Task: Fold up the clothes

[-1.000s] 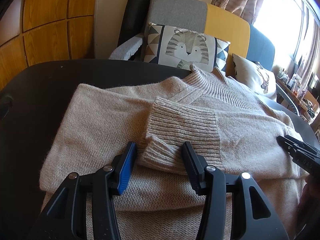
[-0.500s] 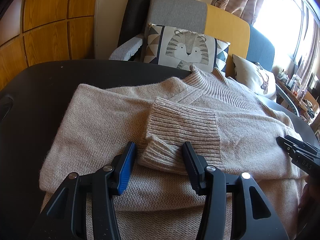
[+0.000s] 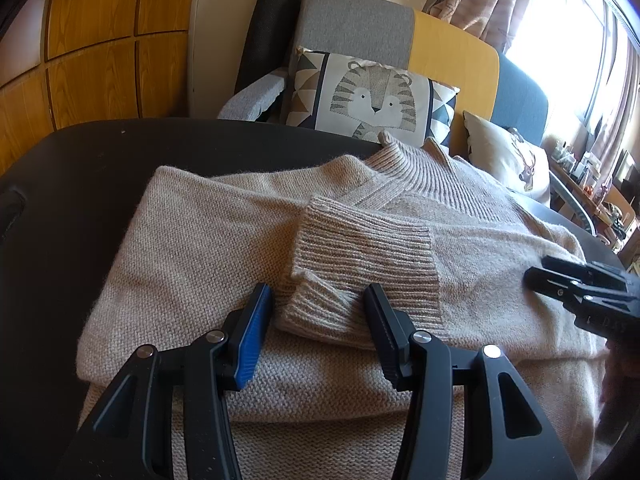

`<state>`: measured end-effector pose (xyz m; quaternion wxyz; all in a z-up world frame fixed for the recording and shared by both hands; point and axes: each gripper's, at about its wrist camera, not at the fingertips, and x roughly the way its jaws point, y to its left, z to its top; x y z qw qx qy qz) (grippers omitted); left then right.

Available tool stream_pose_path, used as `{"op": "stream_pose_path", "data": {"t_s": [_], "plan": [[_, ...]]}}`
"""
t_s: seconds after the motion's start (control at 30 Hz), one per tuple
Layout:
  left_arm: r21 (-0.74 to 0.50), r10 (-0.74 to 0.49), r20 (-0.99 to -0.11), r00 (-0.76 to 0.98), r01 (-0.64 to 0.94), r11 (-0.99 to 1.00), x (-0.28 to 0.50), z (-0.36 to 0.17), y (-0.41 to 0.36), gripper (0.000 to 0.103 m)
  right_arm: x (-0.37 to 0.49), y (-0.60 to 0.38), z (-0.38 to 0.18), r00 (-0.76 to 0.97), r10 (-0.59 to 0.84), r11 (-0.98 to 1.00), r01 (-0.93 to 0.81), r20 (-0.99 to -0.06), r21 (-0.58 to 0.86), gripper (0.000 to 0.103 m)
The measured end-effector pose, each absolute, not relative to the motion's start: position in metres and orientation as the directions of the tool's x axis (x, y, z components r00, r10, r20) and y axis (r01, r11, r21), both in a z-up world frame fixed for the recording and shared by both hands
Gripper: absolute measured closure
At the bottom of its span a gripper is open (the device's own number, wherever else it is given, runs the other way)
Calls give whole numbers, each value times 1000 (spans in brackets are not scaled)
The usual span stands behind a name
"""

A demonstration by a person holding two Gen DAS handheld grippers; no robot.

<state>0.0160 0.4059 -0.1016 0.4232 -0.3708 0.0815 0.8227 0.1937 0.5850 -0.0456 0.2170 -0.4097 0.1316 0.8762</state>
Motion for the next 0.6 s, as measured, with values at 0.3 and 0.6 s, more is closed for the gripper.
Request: {"op": "stream_pose_path", "data": {"t_s": [0.3, 0.6], "plan": [[-186, 647, -665, -373, -756, -627, 17, -103, 405, 51, 178, 683, -30, -660, 189, -750, -575, -727, 327, 52], [-196, 657, -653, -376, -754, -627, 16, -105, 405, 50, 143, 787, -68, -675, 88, -581, -632, -733, 513, 51]]}}
